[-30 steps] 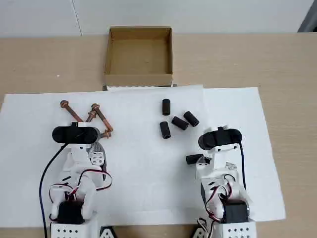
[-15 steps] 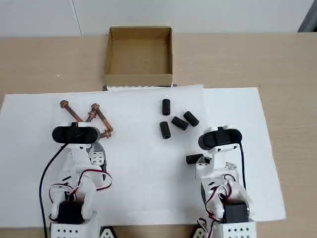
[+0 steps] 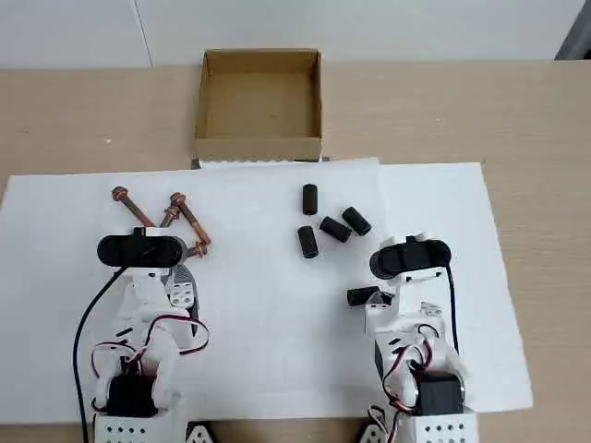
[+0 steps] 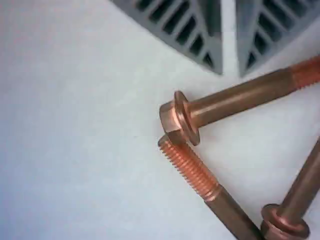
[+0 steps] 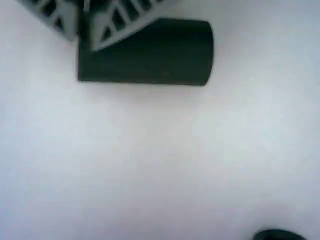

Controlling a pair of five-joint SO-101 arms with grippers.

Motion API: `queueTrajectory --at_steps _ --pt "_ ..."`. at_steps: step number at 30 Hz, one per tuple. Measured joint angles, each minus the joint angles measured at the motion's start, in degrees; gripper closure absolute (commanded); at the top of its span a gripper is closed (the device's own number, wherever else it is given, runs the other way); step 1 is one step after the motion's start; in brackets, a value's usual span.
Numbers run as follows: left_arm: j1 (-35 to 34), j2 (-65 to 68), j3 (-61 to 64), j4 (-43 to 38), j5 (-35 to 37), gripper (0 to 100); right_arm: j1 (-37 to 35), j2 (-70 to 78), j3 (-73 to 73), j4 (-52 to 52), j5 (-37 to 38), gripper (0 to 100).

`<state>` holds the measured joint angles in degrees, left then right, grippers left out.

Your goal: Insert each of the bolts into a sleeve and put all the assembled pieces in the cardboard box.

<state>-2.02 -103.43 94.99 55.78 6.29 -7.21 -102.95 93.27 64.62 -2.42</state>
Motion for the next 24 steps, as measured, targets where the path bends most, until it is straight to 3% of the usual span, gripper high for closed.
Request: queueTrajectory --at_steps 13,24 --pt "0.00 0.00 0.00 0.26 0.00 99 0.00 0.00 -0.79 0.00 0.00 99.5" --pt "0.00 0.00 -11.60 9.67 0.00 99 0.00 0.00 -14.07 1.58 0.00 99.5"
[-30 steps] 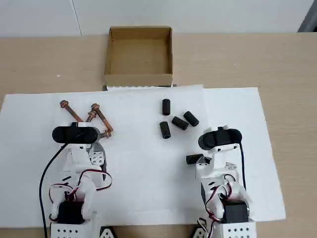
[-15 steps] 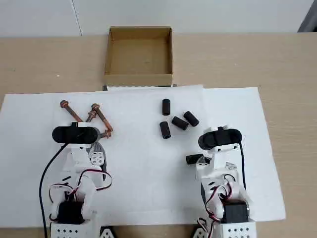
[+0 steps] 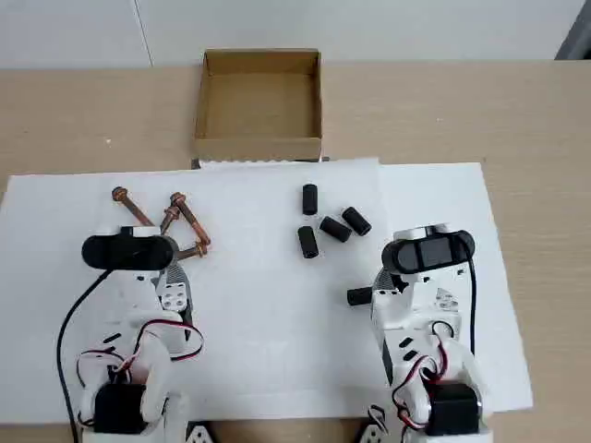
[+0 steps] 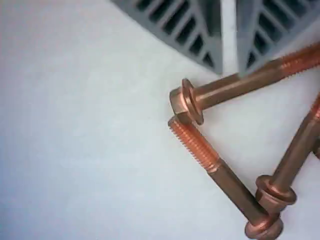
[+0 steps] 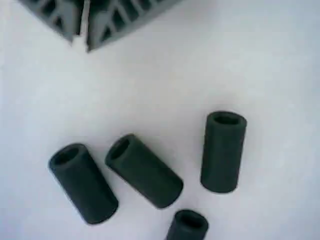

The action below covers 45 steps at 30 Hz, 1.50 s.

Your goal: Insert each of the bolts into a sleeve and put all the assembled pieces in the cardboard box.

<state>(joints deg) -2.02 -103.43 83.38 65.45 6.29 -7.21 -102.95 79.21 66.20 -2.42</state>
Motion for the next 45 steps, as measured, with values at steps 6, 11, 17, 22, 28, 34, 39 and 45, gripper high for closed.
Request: queueTrajectory --at_steps 6,11,17,22,28,34,39,45 --pt "0.00 0.79 -5.89 3.69 0.00 99 0.00 6.42 -8.35 3.96 0.00 99.5" --pt "0.00 10.64 -14.24 6.15 -0.09 99 0.09 22.33 -21.27 6.68 0.00 99.5" --pt "0.00 26.73 -27.25 8.44 -0.09 98 0.09 43.34 -35.87 10.37 0.00 99.5" --pt "0.00 39.03 -34.81 13.10 -0.18 92 0.09 54.59 -44.04 10.64 0.00 99.5" --pt "0.00 48.26 -37.45 16.79 -0.18 90 0.09 65.76 -50.29 10.73 0.00 99.5" --pt "0.00 49.41 -37.63 17.05 -0.62 90 0.09 77.19 -62.07 14.59 2.29 99.5" --pt "0.00 49.41 -37.63 16.88 -13.89 90 0.09 87.74 -72.18 18.73 8.00 99.5" --pt "0.00 49.41 -35.96 14.59 -18.73 90 0.00 97.85 -80.53 22.33 21.71 99.4"
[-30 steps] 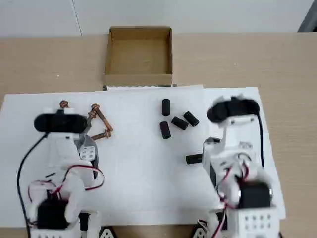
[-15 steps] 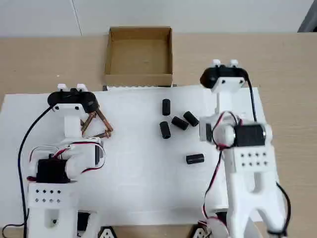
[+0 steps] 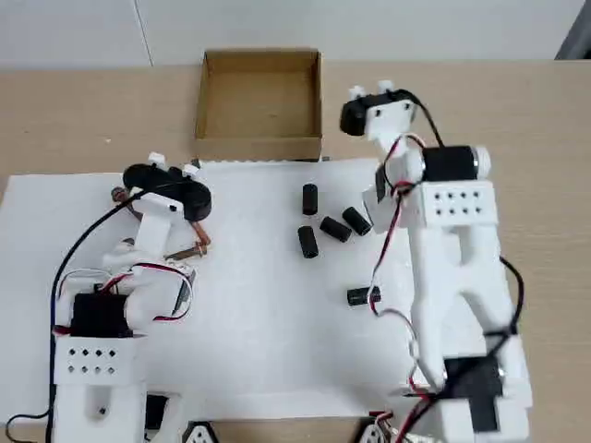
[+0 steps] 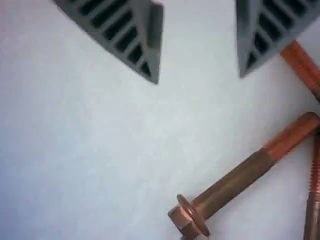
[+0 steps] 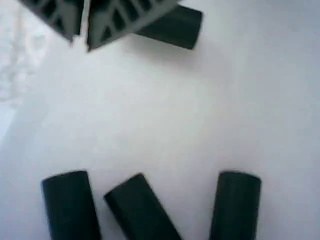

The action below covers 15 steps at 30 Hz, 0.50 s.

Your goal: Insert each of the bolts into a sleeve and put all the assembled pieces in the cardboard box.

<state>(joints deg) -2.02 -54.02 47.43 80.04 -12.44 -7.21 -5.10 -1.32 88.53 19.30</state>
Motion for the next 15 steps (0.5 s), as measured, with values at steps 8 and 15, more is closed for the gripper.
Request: queueTrajectory --at_steps 8,15 --pt "0.00 0.09 3.52 0.00 -0.53 90 0.00 10.11 -6.15 0.53 9.14 87.6" --pt "0.00 0.18 3.87 -1.67 -2.90 89 -4.22 16.09 -9.58 0.70 10.81 87.5"
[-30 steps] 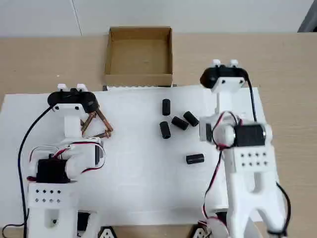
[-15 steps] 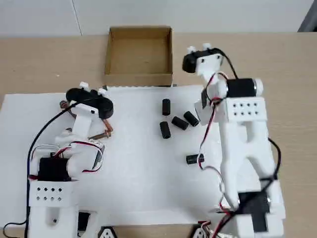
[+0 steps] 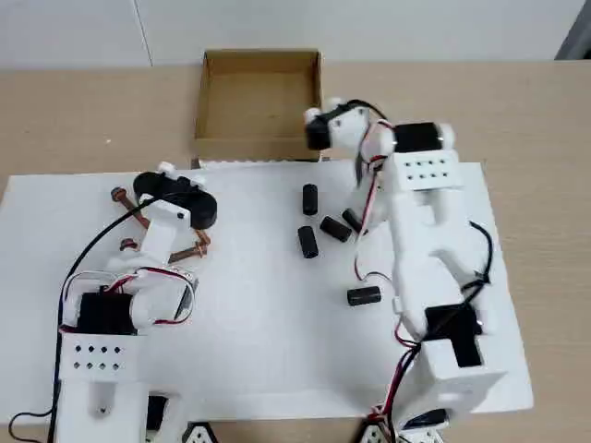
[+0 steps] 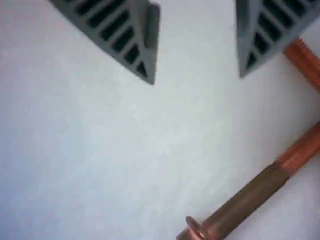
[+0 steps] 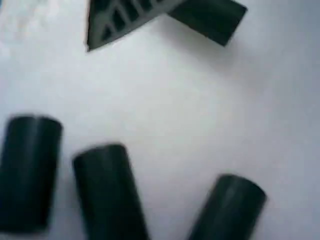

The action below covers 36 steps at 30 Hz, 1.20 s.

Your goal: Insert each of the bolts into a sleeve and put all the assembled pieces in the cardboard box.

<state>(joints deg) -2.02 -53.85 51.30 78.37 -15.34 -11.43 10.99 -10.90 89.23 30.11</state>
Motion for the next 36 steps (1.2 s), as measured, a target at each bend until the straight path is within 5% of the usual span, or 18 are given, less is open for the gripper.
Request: queueTrajectory --at_steps 30,36 --pt "0.00 0.00 0.00 -0.18 -1.41 89 -0.44 27.34 -15.56 -1.05 1.49 88.0" --pt "0.00 0.00 0.00 -0.18 -1.41 89 -0.35 28.92 -17.23 -0.97 2.73 99.0"
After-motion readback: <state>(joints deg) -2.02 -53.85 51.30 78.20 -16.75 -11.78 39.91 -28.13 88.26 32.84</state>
